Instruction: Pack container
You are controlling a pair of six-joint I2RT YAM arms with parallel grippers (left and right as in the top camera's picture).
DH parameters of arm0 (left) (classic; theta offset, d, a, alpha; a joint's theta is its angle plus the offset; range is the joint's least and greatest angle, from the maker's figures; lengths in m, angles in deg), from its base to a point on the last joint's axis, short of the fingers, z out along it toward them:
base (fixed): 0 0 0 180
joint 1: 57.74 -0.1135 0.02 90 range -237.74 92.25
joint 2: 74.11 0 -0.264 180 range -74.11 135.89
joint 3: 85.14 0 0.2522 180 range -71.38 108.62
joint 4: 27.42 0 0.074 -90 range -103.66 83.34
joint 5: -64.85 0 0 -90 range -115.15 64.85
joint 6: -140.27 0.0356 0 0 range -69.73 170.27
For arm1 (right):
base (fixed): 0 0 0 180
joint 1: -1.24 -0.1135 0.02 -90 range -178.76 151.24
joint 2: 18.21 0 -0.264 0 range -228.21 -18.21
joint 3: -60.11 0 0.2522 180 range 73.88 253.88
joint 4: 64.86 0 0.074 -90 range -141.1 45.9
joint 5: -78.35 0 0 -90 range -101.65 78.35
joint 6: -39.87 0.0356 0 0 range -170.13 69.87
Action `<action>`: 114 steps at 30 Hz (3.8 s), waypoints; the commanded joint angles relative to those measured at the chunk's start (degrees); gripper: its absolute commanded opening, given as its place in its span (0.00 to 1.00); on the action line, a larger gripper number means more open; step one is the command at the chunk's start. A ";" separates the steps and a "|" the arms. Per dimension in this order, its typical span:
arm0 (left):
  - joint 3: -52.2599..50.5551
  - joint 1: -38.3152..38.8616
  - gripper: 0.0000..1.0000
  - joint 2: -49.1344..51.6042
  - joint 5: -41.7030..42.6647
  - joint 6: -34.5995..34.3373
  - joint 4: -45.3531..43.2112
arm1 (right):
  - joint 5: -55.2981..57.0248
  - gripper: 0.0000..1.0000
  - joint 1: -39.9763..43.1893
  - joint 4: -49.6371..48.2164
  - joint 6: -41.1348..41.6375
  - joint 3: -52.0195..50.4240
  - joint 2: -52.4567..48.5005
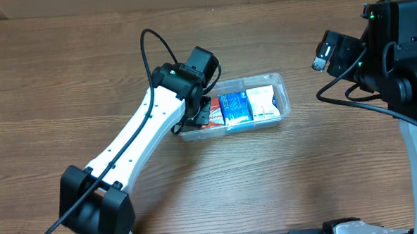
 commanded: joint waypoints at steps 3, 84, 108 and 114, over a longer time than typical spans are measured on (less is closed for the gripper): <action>0.15 -0.35 0.10 3.48 -1.09 -1.88 0.09 | 0.44 1.00 0.00 -0.17 0.02 0.44 0.04; 24.17 -30.62 1.00 -19.06 -3.72 2.51 27.30 | 0.44 1.00 0.00 -0.17 0.02 0.44 0.04; 24.17 -30.62 1.00 -19.02 -3.72 2.51 27.30 | 3.02 1.00 0.00 -27.52 -8.94 -47.91 46.53; 24.17 -30.62 1.00 -19.02 -3.72 2.51 27.30 | 2.14 1.00 0.00 -28.35 -8.79 -69.31 66.99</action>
